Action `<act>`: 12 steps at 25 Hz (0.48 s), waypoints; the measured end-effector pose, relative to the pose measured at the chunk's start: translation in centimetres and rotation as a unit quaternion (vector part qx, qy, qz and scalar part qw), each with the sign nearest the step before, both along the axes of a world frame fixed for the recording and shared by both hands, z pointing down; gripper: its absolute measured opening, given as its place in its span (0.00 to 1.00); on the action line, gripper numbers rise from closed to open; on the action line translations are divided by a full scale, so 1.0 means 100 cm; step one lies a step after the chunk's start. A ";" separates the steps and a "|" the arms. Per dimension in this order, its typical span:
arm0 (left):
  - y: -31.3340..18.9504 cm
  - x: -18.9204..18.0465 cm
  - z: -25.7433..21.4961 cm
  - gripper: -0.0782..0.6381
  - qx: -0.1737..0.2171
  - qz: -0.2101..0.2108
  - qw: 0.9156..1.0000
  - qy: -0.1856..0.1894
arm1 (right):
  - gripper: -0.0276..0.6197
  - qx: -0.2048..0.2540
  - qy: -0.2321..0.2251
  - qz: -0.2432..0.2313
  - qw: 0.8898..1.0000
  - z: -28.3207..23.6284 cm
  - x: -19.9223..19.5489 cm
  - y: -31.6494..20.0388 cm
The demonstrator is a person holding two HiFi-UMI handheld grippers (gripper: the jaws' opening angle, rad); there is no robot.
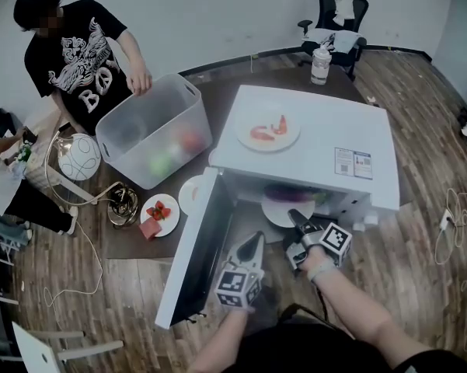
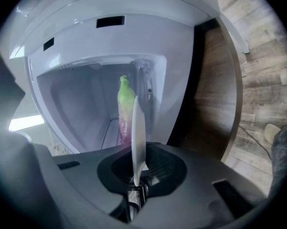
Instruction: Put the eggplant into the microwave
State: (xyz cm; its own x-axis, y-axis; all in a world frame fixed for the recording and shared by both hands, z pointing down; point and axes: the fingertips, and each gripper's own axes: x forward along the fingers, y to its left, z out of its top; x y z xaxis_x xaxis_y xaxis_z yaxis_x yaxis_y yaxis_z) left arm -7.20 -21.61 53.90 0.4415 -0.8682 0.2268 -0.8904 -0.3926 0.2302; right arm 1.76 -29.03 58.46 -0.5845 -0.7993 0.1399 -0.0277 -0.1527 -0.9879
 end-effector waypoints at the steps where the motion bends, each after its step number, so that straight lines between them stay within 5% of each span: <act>1: -0.001 -0.001 0.000 0.11 -0.001 -0.002 1.000 0.001 | 0.08 -0.002 0.000 0.001 1.000 0.000 -0.001 -0.001; 12: -0.004 -0.017 0.000 0.11 -0.005 -0.018 1.000 0.015 | 0.10 -0.034 0.020 0.014 0.999 0.004 -0.004 -0.012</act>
State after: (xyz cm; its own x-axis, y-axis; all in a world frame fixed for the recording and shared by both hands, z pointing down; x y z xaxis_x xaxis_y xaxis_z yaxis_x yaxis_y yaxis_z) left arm -8.86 -22.05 53.94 0.4161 -0.8815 0.2231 -0.8966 -0.3569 0.2620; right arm 1.38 -30.24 58.89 -0.5544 -0.8033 0.2178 -0.0625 -0.2208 -0.9733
